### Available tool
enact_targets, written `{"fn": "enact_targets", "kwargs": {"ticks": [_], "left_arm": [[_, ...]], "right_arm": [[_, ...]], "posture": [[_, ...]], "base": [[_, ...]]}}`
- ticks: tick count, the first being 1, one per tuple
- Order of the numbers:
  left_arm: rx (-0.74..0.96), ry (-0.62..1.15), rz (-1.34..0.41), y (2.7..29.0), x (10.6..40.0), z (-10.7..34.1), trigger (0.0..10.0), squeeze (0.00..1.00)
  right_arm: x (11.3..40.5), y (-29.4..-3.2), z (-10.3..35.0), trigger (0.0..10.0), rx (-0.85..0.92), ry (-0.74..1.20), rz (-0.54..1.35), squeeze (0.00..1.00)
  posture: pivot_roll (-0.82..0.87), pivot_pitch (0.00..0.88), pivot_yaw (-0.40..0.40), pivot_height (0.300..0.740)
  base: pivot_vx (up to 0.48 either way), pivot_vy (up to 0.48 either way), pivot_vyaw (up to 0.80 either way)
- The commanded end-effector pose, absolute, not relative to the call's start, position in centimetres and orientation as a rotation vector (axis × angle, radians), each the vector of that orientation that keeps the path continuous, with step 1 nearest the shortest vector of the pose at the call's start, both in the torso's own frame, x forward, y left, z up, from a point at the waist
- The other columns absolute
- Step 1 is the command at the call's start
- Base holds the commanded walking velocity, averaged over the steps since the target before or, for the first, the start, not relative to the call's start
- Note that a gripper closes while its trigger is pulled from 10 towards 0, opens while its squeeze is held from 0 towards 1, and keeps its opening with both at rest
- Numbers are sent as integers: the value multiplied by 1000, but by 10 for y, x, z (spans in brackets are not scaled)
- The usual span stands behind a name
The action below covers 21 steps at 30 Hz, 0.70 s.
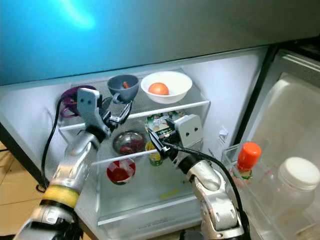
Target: Restocking fridge
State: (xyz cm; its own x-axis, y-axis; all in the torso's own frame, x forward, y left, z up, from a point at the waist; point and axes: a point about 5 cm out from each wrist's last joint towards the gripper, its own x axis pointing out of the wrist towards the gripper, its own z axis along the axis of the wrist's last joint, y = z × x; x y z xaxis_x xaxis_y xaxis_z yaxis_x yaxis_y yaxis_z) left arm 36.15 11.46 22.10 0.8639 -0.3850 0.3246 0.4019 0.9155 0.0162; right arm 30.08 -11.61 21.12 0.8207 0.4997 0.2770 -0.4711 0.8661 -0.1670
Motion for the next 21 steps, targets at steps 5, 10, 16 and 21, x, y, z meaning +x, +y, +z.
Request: {"fn": "enact_targets", "kwargs": {"ticks": [5, 10, 16, 21], "left_arm": [[51, -342, -495, 103, 325, 209, 10000, 0], [64, -340, -513, 96, 304, 202, 10000, 0], [123, -308, -545, 97, 279, 193, 10000, 0], [152, -168, -551, 109, 260, 164, 10000, 0]], "right_arm": [[300, -111, 210, 10000, -85, -314, 540, 0], [300, -110, 209, 10000, -81, -310, 543, 0], [300, -109, 207, 10000, -78, -306, 544, 0], [300, -110, 200, 10000, -76, -283, 540, 0]], "posture": [[-84, 84, 86, 581], [-78, 81, 90, 581], [-74, 81, 91, 581], [-67, 82, 91, 581]], "base": [[0, 0, 0], [0, 0, 0], [0, 0, 0], [0, 0, 0]]}}
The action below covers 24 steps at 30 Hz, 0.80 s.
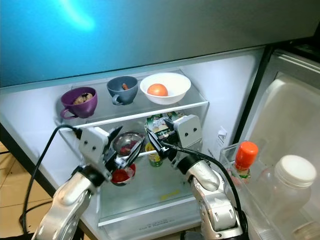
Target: Restocking fridge
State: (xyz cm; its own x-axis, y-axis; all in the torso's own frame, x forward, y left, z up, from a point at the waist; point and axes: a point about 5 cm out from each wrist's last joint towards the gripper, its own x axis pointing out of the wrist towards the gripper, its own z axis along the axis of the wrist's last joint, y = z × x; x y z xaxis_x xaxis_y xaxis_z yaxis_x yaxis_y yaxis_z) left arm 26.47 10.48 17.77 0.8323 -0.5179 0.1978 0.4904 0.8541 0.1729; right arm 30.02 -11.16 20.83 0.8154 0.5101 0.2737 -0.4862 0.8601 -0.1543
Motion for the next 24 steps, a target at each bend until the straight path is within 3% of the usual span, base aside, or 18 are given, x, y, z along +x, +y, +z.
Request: {"fn": "enact_targets", "kwargs": {"ticks": [1, 7, 13, 24], "left_arm": [[152, -168, -551, 109, 260, 164, 10000, 0], [141, 92, -482, 133, 239, 107, 10000, 0], [-43, 432, -287, 170, 209, 47, 10000, 0], [15, 533, -208, 193, 177, 28, 10000, 0]], "right_arm": [[300, -110, 200, 10000, -76, -283, 540, 0], [296, -123, 143, 10000, -85, -87, 502, 0], [273, -137, 74, 10000, -97, 156, 458, 0], [250, -142, 28, 10000, -83, 296, 380, 0]], "posture": [[-67, 82, 91, 581], [-62, 87, 79, 581], [-75, 100, 72, 581], [-58, 115, 68, 581]], "base": [[0, 0, 0], [0, 0, 0], [0, 0, 0], [0, 0, 0]]}}
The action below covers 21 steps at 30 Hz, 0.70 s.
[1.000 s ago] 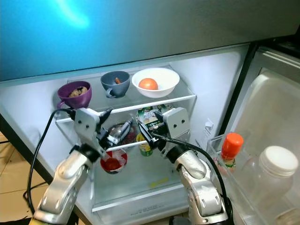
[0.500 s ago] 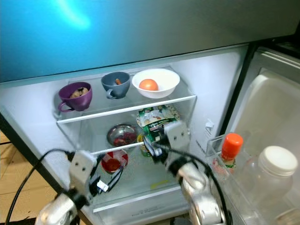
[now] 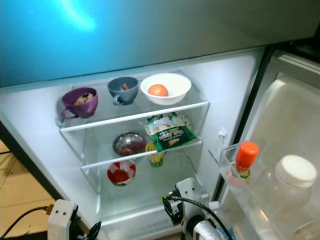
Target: Restocking fridge
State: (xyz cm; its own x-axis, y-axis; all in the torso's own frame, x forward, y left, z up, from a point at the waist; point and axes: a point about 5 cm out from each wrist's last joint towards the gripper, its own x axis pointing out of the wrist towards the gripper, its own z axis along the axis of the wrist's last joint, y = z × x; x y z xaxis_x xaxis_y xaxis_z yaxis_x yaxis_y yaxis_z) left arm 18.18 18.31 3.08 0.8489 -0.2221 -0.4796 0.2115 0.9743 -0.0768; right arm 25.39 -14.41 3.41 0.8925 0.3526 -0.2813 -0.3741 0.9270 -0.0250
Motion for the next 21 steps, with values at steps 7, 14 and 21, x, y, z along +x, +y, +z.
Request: {"fn": "enact_targets", "kwargs": {"ticks": [7, 14, 21], "left_arm": [[89, 485, -189, 193, 175, 30, 10000, 0], [107, 435, -177, 189, 183, 37, 10000, 0], [125, 428, -178, 190, 181, 36, 10000, 0]], "right_arm": [[251, -140, 27, 10000, -61, 280, 323, 0], [256, -136, 28, 10000, -46, 252, 317, 0], [255, -136, 24, 10000, -38, 247, 305, 0]], "posture": [[-54, 110, 62, 581], [-57, 100, 59, 581], [-59, 96, 59, 581]], "base": [[0, 0, 0], [0, 0, 0], [0, 0, 0]]}}
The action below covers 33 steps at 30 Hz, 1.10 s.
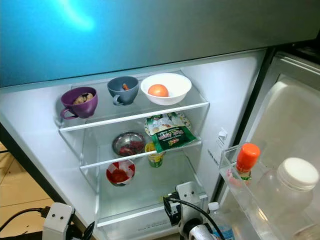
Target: Restocking fridge
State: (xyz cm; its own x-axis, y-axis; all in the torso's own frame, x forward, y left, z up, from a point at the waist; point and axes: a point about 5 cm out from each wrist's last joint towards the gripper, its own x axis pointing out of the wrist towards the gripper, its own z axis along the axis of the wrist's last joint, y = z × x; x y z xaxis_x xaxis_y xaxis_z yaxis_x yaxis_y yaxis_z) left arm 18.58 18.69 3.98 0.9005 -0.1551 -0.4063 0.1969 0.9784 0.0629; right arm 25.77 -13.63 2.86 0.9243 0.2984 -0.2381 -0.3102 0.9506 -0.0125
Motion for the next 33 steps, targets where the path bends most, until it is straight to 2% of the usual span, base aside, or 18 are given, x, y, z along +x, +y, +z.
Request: {"fn": "enact_targets", "kwargs": {"ticks": [1, 13, 21, 33], "left_arm": [[128, 426, -178, 190, 181, 36, 10000, 0], [134, 408, -183, 189, 183, 37, 10000, 0], [137, 403, -188, 188, 184, 37, 10000, 0], [136, 400, -187, 188, 184, 36, 10000, 0]], "right_arm": [[255, -136, 24, 10000, -38, 246, 300, 0], [260, -143, 28, 10000, -34, 202, 259, 0], [260, -142, 28, 10000, -33, 199, 260, 0], [261, -143, 27, 10000, -32, 193, 258, 0]], "posture": [[-59, 94, 58, 581], [-61, 92, 60, 596], [-61, 92, 60, 621], [-63, 94, 63, 681]], "base": [[0, 0, 0], [0, 0, 0], [0, 0, 0], [0, 0, 0]]}}
